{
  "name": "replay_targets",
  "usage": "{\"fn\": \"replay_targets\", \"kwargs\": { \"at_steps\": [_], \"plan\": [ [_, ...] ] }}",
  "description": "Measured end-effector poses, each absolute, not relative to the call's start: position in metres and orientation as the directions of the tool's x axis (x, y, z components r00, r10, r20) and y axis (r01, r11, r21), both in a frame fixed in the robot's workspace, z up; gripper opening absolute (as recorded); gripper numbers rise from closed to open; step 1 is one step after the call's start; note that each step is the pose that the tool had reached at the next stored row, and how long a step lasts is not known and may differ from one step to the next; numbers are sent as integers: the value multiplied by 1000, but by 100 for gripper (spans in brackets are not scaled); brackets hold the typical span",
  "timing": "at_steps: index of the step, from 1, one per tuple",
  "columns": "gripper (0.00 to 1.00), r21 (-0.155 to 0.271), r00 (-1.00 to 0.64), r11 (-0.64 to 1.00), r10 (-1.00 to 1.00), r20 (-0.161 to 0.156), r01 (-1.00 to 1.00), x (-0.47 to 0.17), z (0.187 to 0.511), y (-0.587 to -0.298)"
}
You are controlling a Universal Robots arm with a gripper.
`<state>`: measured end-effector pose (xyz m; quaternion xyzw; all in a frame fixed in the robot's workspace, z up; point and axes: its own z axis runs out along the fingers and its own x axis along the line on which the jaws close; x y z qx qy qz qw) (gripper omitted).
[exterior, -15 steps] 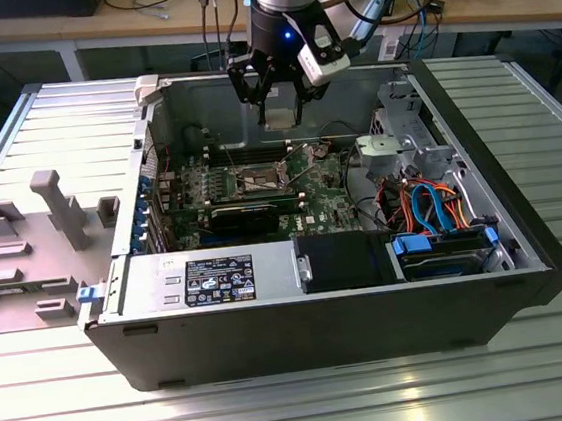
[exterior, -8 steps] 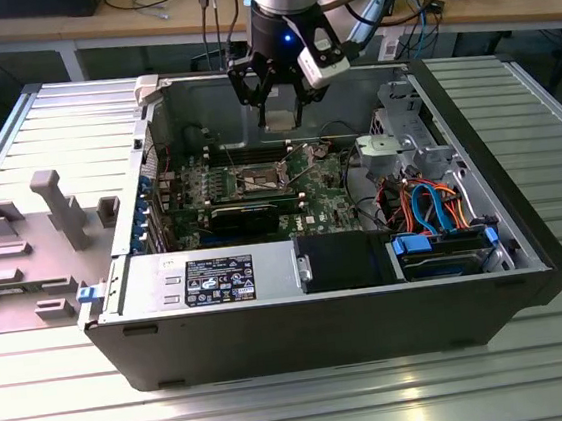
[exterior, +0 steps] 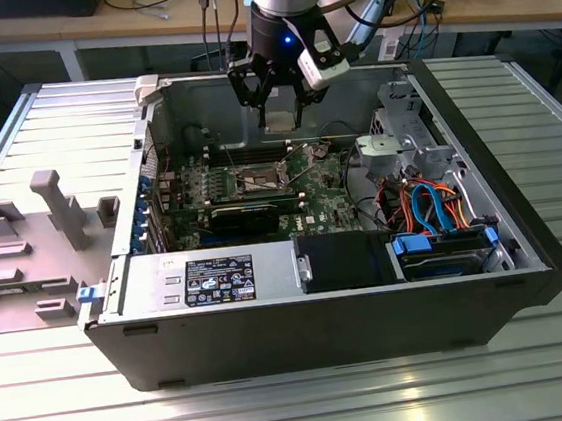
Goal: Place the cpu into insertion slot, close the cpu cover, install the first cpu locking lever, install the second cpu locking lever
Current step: 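Place the cpu into insertion slot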
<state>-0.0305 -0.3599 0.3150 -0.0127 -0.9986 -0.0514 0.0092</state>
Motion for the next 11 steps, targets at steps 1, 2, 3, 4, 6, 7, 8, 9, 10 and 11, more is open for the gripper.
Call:
{"fn": "replay_targets", "kwargs": {
  "at_steps": [1, 2, 3, 4, 6, 7, 8, 9, 10, 11],
  "plan": [
    [54, 103, -1000, 994, 25, 20, 26, -31, 315, -360],
    [54, 103, -1000, 994, 24, 20, 26, -31, 314, -360],
    [54, 102, -1000, 994, 25, 20, 27, -31, 314, -360],
    [54, 102, -1000, 994, 25, 20, 27, -31, 313, -360],
    [54, 102, -1000, 994, 25, 20, 26, -32, 313, -360],
    [54, 102, -1000, 994, 24, 20, 26, -32, 313, -360],
    [54, 102, -1000, 994, 24, 20, 26, -32, 313, -360],
    [54, 102, -1000, 994, 24, 20, 26, -32, 313, -360],
    [54, 102, -1000, 994, 24, 20, 26, -32, 312, -360],
    [54, 102, -1000, 994, 25, 20, 26, -32, 312, -360]
  ]
}}
